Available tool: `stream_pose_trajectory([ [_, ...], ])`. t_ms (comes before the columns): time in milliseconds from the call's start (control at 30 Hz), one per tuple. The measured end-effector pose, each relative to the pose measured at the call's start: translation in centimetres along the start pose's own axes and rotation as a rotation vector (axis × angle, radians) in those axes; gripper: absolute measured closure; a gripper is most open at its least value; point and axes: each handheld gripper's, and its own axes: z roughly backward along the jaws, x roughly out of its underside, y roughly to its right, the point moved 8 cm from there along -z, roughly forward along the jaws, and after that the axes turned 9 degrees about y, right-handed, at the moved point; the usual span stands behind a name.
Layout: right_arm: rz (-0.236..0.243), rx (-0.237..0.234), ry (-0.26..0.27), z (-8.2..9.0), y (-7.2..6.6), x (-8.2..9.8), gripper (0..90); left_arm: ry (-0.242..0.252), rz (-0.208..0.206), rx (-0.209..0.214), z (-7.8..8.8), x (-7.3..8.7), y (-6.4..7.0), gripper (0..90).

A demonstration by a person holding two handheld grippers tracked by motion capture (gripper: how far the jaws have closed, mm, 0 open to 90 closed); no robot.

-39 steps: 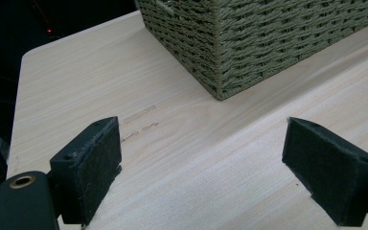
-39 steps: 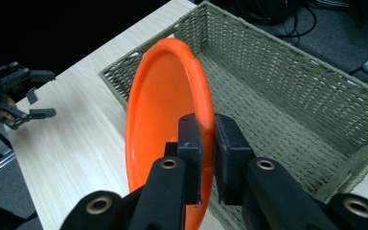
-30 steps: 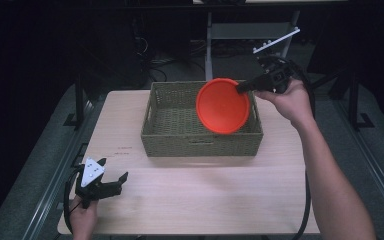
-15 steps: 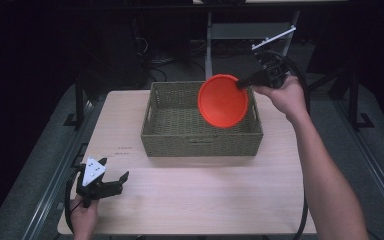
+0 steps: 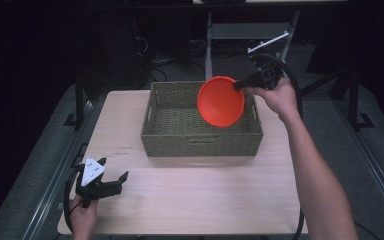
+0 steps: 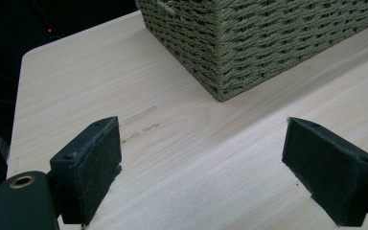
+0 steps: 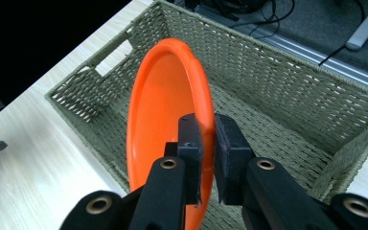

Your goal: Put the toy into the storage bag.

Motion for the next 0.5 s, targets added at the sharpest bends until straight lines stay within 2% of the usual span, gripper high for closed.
stream_pose_trajectory([
  [500, -0.02, 0.037, -0.028, -2.5, 0.9, 0.3, 82.1, 0.0, -0.005, 0.003, 0.1, 0.0, -0.1, 12.8],
])
